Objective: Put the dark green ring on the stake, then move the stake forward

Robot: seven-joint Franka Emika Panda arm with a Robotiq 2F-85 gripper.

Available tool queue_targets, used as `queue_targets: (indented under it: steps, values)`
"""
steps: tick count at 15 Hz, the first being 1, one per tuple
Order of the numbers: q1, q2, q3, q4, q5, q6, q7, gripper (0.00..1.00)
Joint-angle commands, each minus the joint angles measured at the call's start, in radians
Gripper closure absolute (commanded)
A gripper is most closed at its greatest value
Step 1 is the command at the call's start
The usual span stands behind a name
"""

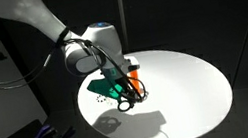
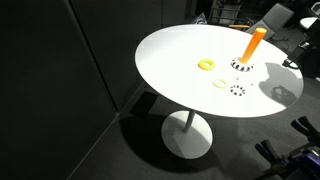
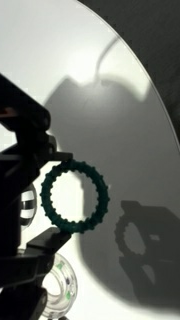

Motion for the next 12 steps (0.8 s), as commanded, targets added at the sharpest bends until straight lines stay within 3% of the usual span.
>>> queue_targets:
  steps: [1, 12]
  values:
    - [0.031, -0.040, -0.013, 0.040, 0.063, -0.074, -0.009, 0.58]
    - [0.089, -0.043, -0.041, 0.227, 0.125, -0.274, 0.017, 0.58]
